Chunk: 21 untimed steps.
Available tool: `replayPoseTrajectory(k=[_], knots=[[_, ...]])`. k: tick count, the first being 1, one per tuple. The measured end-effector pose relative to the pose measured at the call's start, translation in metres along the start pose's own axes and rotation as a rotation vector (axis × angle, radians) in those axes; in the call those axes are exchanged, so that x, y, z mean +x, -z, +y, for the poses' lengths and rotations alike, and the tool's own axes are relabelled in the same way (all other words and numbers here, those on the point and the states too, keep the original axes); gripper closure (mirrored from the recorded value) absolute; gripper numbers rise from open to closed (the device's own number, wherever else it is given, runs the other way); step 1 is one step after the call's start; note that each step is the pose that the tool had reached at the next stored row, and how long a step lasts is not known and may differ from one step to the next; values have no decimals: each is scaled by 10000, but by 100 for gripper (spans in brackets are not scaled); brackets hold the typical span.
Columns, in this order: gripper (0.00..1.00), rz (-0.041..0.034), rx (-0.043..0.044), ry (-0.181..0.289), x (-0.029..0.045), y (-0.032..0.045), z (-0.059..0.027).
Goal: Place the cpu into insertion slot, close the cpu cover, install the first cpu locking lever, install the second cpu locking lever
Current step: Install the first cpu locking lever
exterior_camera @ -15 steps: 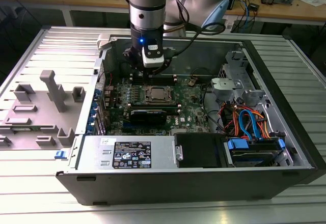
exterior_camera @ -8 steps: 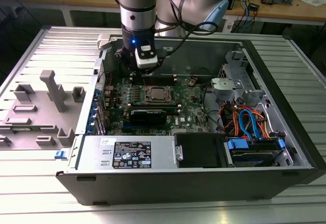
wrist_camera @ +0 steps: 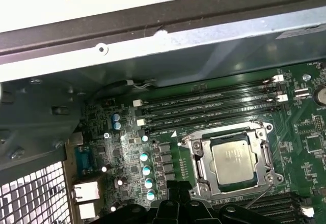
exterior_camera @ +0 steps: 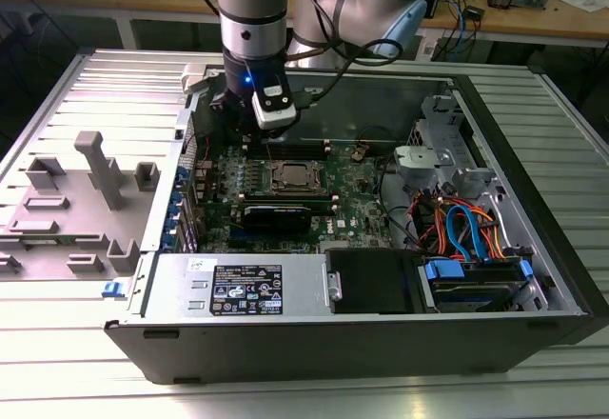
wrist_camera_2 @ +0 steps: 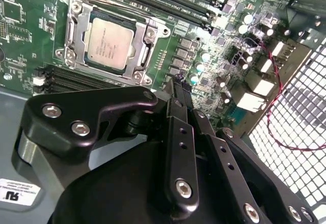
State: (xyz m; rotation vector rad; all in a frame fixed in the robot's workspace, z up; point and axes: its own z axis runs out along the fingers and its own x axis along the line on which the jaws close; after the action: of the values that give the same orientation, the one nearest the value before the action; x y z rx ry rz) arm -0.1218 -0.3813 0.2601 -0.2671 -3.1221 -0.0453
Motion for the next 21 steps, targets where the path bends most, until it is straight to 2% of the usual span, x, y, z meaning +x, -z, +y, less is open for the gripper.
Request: replayPoseTrajectory(k=[5,15,21], knots=[[89,12,-38,209,32,-2,49],[89,17,-60,236,33,-2,51],[89,42,-46,1087,32,-4,52]])
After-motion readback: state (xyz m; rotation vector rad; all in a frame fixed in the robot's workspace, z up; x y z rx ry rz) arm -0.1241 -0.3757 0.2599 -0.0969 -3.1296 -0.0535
